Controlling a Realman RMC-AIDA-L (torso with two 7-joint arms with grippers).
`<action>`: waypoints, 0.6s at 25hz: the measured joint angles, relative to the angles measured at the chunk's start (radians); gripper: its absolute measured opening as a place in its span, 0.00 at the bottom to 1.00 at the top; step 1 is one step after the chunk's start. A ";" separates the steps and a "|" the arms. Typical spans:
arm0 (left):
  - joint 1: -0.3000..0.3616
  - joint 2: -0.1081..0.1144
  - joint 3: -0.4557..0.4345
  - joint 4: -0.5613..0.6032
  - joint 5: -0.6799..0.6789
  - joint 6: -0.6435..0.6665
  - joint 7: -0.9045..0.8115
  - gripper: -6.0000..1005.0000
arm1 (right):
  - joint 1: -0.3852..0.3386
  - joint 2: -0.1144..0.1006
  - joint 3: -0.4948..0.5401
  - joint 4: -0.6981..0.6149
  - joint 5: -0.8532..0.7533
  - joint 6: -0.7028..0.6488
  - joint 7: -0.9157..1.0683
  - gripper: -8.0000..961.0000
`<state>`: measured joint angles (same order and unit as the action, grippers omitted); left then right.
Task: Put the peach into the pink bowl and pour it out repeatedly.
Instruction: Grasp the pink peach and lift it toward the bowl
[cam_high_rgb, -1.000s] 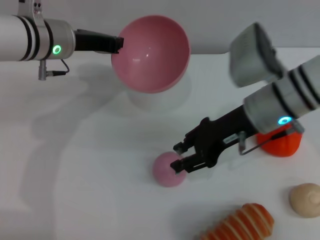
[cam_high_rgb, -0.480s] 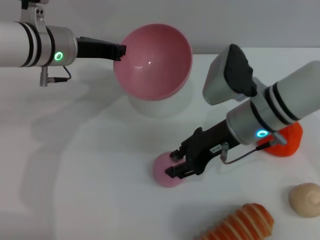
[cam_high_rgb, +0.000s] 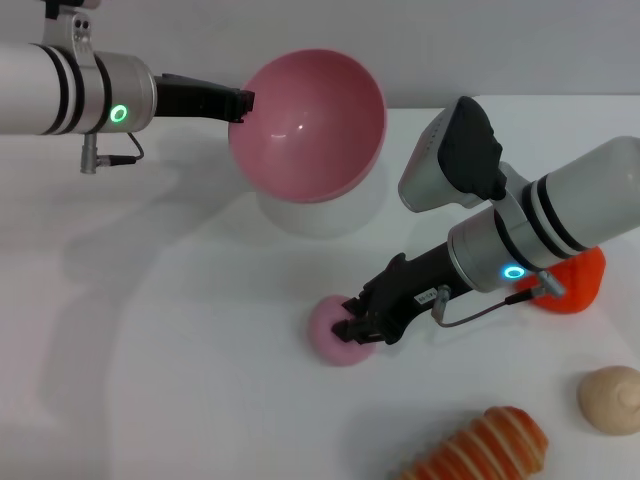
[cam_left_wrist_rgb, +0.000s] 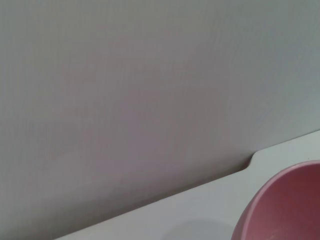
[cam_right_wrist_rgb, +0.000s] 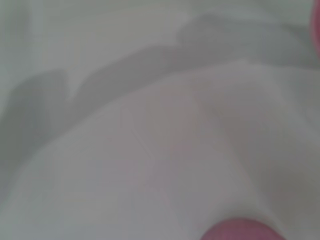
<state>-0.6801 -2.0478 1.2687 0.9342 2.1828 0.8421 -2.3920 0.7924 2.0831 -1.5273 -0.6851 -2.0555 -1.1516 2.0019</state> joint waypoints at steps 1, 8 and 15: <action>0.001 0.000 0.000 0.000 0.000 0.000 0.000 0.08 | -0.001 0.000 0.000 -0.001 0.000 0.002 0.000 0.46; 0.007 0.000 0.000 0.000 0.000 0.002 0.001 0.08 | -0.004 0.000 -0.001 -0.011 0.003 -0.006 0.000 0.29; 0.009 0.001 -0.001 -0.006 0.000 0.002 0.001 0.09 | -0.090 -0.012 0.032 -0.200 0.069 -0.160 0.001 0.05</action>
<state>-0.6713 -2.0471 1.2672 0.9281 2.1828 0.8440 -2.3915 0.7021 2.0708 -1.4954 -0.8855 -1.9865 -1.3120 2.0024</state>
